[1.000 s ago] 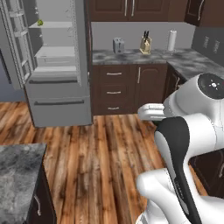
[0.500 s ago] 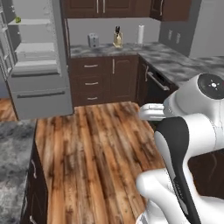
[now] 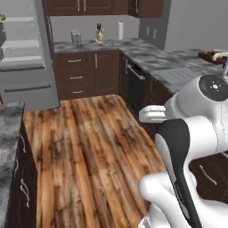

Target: Gather the broccoli and squash from the fridge and place them on a tray on the dining counter. Then gather the chicken drumsticks from the fridge and place them on the other tray.

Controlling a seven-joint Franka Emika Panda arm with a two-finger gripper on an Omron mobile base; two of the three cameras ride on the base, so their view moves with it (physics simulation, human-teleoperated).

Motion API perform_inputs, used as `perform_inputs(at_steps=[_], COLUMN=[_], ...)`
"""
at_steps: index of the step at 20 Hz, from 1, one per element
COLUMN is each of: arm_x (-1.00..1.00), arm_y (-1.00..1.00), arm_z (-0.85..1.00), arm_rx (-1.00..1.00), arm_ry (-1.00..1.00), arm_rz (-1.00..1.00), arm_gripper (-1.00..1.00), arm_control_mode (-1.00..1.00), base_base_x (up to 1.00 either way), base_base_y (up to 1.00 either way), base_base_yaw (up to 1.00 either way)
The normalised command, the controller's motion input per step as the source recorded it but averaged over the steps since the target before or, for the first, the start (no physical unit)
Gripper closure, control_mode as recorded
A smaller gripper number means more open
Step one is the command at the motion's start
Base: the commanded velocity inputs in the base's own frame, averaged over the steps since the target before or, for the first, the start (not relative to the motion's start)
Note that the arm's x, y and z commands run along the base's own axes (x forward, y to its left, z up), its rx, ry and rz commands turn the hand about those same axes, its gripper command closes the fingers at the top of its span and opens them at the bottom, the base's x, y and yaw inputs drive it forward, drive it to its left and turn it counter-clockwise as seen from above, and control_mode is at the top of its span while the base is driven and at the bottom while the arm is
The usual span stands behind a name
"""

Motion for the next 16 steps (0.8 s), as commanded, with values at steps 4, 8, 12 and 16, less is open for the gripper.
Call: perform_inputs(at_steps=[4, 8, 12, 16], arm_x=[0.00, 0.00, 0.00, 0.00], arm_y=[0.00, 0.00, 0.00, 0.00], arm_z=[0.00, 0.00, 0.00, 0.00], arm_rx=[0.00, 0.00, 0.00, 0.00], arm_ry=[0.00, 0.00, 0.00, 0.00], arm_rz=[0.00, 0.00, 0.00, 0.00], arm_gripper=[1.00, 1.00, 1.00, 1.00], arm_control_mode=[1.00, 1.00, 1.00, 1.00], base_base_x=[-0.80, -0.29, 0.00, 0.00], base_base_y=[-0.93, -1.00, -1.00, -1.00], base_base_yaw=[-0.13, -0.06, 0.00, 0.00])
